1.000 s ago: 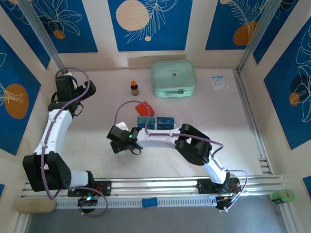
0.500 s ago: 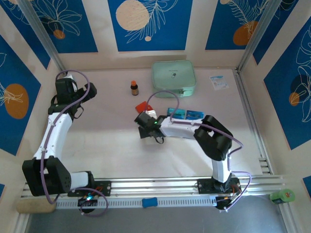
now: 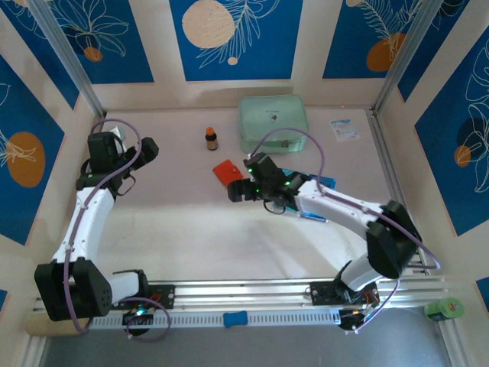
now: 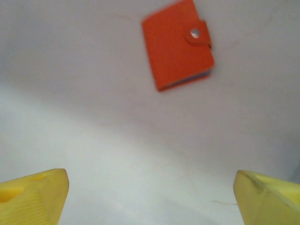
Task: Put the credit cards into the card holder
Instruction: Move the storage box to the middle-right of the table, then pick up the card holder from the center of the table.
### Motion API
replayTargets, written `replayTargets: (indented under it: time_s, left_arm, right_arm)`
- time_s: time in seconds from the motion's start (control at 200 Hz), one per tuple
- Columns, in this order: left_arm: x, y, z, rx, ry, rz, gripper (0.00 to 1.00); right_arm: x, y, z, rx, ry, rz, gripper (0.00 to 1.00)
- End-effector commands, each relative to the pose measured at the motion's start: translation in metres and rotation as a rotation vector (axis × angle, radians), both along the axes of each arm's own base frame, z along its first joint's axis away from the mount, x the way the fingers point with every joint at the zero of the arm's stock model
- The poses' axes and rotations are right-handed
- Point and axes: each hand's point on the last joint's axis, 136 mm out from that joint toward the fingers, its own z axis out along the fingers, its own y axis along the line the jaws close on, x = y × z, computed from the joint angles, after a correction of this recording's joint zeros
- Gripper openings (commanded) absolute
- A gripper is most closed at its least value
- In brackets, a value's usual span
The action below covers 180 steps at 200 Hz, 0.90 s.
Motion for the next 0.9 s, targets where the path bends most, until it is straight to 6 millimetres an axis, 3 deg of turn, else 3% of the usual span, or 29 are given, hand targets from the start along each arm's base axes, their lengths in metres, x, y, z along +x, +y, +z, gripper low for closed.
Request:
replayTargets:
  time_s: [0.0, 0.14, 0.255, 0.39, 0.54, 0.665, 0.895]
  left_arm:
    - [-0.01, -0.026, -0.002, -0.076, 0.0, -0.069, 1.0]
    - [-0.025, -0.054, -0.014, -0.082, 0.032, -0.132, 1.0]
    - [-0.04, -0.077, -0.027, -0.073, 0.065, -0.186, 1.0]
    - [-0.056, -0.097, -0.044, -0.068, 0.095, -0.208, 1.0]
    - [-0.066, -0.107, -0.068, -0.055, 0.141, -0.213, 1.0]
    - [-0.068, -0.109, -0.084, -0.051, 0.187, -0.216, 1.0]
    - [-0.062, -0.111, -0.095, -0.046, 0.204, -0.214, 1.0]
  right_arm:
    - [-0.001, -0.015, 0.024, 0.097, 0.043, -0.012, 0.92]
    - [0.004, -0.051, 0.028, 0.062, 0.062, -0.137, 0.96]
    - [0.0, -0.061, 0.025, 0.004, 0.08, -0.131, 0.96]
    - [-0.002, -0.046, 0.018, 0.069, 0.123, -0.089, 0.89]
    - [0.016, -0.022, 0.001, 0.101, 0.207, -0.108, 0.78]
    - [0.035, -0.006, -0.025, 0.043, 0.264, -0.155, 0.69]
    - [0.063, 0.003, -0.069, -0.056, 0.314, -0.343, 0.53]
